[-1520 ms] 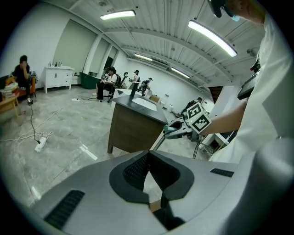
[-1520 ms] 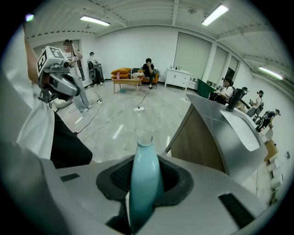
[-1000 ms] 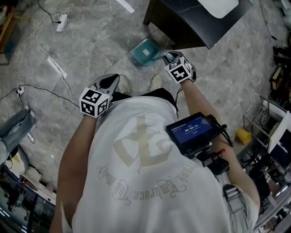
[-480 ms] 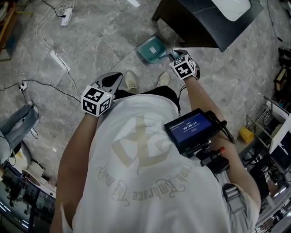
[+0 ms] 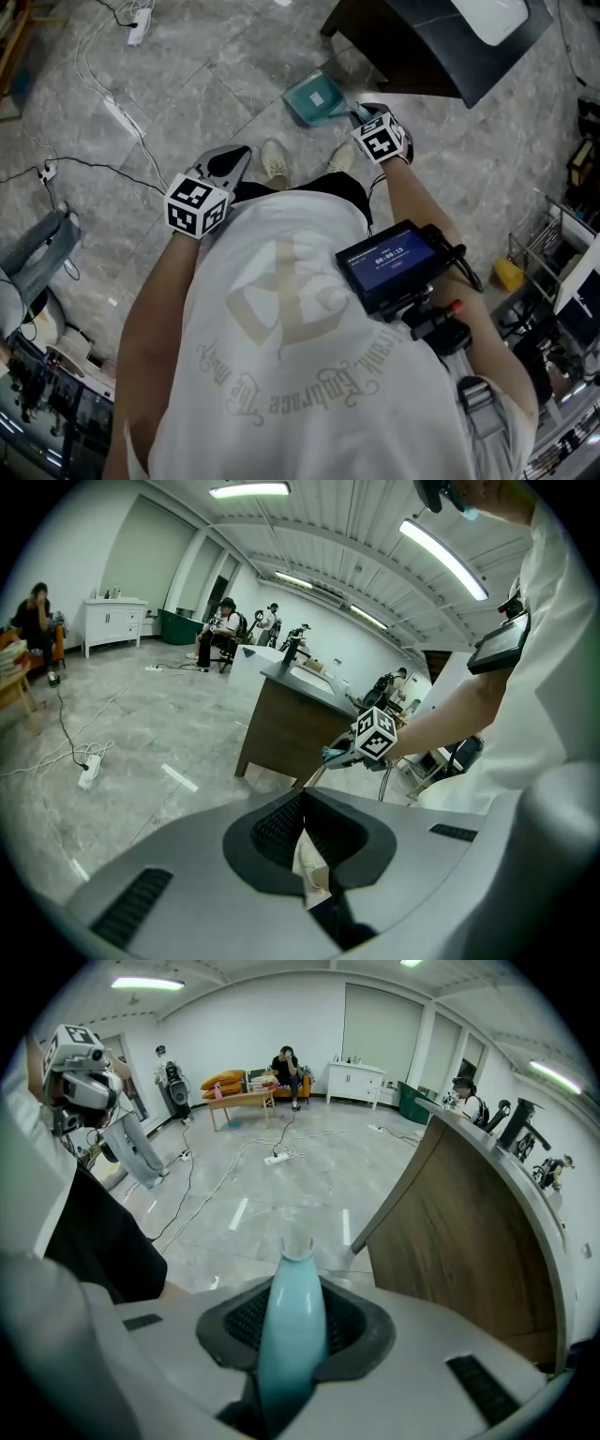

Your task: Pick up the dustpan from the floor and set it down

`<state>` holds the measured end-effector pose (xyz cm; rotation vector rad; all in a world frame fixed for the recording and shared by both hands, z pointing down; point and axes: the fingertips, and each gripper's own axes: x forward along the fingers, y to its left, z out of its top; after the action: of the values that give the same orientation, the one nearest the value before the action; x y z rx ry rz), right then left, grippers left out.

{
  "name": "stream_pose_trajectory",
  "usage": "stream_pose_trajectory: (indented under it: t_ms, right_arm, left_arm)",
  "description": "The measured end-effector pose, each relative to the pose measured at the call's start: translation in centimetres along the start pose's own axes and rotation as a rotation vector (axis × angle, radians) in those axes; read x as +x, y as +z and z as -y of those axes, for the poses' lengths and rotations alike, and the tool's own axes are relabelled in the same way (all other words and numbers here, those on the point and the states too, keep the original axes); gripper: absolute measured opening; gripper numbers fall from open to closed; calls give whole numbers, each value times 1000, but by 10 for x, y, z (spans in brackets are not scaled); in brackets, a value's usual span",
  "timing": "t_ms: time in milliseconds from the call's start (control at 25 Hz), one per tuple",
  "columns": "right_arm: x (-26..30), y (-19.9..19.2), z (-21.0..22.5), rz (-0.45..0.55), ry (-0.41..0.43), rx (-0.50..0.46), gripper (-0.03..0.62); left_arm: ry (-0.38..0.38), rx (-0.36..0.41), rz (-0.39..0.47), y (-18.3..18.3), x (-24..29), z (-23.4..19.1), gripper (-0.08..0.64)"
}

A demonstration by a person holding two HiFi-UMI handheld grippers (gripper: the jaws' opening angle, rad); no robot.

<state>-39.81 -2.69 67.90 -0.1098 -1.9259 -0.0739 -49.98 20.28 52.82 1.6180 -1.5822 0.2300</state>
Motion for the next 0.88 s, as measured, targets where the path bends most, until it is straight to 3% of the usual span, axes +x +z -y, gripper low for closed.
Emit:
stream_pose_trajectory:
  t_ms: [240, 880]
  right_arm:
    - [-8, -9, -29, -24, 13, -47, 106]
    - [-10, -24, -34, -36, 9, -22, 129]
  left_arm:
    - [-7, 5, 12, -6, -14, 9, 11]
    - [-49, 40, -2, 0, -2, 6, 11]
